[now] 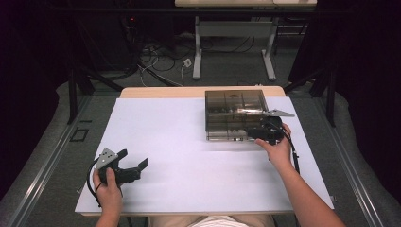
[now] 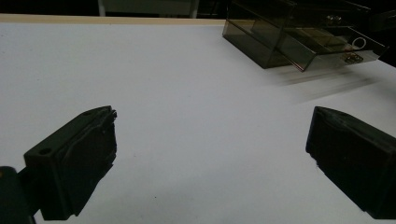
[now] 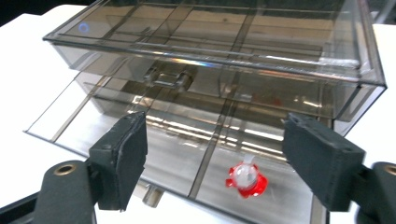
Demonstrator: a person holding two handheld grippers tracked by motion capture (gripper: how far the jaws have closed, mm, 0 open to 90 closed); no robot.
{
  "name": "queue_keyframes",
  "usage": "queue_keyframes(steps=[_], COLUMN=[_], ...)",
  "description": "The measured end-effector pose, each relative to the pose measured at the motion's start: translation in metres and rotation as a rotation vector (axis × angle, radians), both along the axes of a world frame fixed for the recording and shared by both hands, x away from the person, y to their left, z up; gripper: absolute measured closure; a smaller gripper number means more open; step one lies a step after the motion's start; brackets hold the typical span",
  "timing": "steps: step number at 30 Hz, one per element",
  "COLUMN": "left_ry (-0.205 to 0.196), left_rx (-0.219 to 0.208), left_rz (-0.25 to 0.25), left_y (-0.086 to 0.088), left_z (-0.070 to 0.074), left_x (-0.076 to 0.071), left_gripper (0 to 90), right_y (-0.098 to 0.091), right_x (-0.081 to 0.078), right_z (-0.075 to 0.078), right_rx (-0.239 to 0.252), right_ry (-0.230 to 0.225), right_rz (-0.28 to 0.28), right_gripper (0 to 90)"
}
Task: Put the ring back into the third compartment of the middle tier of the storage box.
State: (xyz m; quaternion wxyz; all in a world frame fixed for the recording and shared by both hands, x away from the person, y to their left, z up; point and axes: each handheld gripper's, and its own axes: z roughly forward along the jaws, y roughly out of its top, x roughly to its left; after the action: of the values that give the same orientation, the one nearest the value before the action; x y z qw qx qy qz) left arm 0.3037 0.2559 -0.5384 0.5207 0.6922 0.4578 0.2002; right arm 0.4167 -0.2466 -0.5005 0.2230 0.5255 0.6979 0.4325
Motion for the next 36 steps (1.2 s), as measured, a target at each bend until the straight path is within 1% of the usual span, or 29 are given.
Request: queue_keyframes(steps=[3, 5, 6, 8, 11, 12, 13, 14, 18, 20, 23, 25, 29, 30, 36], left_ry=[-0.001, 0.0, 0.0, 0.0, 0.0, 0.0, 0.001, 0.001, 0.003, 0.0, -0.001, -0.002, -0.002, -0.003, -0.006], left_rx=[0.001, 0.001, 0.001, 0.0, 0.003, 0.003, 0.002, 0.003, 0.0, 0.001, 0.001, 0.001, 0.001, 0.0, -0.003], left_rz=[-0.001, -0.002, -0.001, -0.002, -0.002, -0.002, -0.003, -0.002, -0.005, -0.006, -0.008, -0.009, -0.013, -0.013, -0.012], left_y=[0.0, 0.0, 0.0, 0.0, -0.001, -0.001, -0.001, -0.001, -0.002, -0.002, -0.001, -0.002, -0.001, -0.001, 0.0], left_z=[0.0, 0.0, 0.0, 0.0, 0.0, 0.0, 0.0, 0.0, 0.0, 0.0, 0.0, 0.0, 0.0, 0.0, 0.0], left_x=[0.0, 0.0, 0.0, 0.0, 0.0, 0.0, 0.0, 0.0, -0.001, -0.001, -0.001, -0.001, -0.001, -0.001, 0.0], left_gripper=[1.9, 1.9, 1.9, 1.9, 1.9, 1.9, 1.9, 1.9, 1.9, 1.9, 1.9, 1.9, 1.9, 1.9, 1.9], right_y=[0.0, -0.001, -0.001, -0.001, -0.001, -0.001, -0.001, -0.001, 0.0, 0.0, 0.001, 0.002, 0.003, 0.002, -0.004], right_x=[-0.004, -0.008, -0.01, -0.014, -0.02, -0.022, -0.024, -0.026, -0.035, -0.039, -0.046, -0.051, -0.062, -0.066, -0.08], right_z=[0.002, 0.003, 0.004, 0.006, 0.006, 0.006, 0.005, 0.005, 0.005, 0.005, 0.005, 0.005, 0.005, 0.005, 0.006], right_rx=[0.009, 0.022, 0.031, 0.033, 0.027, 0.017, 0.022, 0.015, -0.011, -0.014, -0.012, -0.019, -0.043, -0.045, -0.041], right_ry=[0.006, -0.015, -0.015, -0.032, -0.047, -0.045, -0.042, -0.046, -0.059, -0.065, -0.059, -0.061, -0.087, -0.099, -0.115], right_rz=[0.018, 0.025, 0.021, 0.019, 0.028, 0.03, 0.038, 0.049, 0.054, 0.058, 0.064, 0.071, 0.071, 0.073, 0.078], right_gripper=[16.7, 15.4, 15.2, 14.0, 6.1, 3.0, 0.9, 0.0, 0.0, 0.0, 0.0, 0.0, 0.0, 0.0, 0.0])
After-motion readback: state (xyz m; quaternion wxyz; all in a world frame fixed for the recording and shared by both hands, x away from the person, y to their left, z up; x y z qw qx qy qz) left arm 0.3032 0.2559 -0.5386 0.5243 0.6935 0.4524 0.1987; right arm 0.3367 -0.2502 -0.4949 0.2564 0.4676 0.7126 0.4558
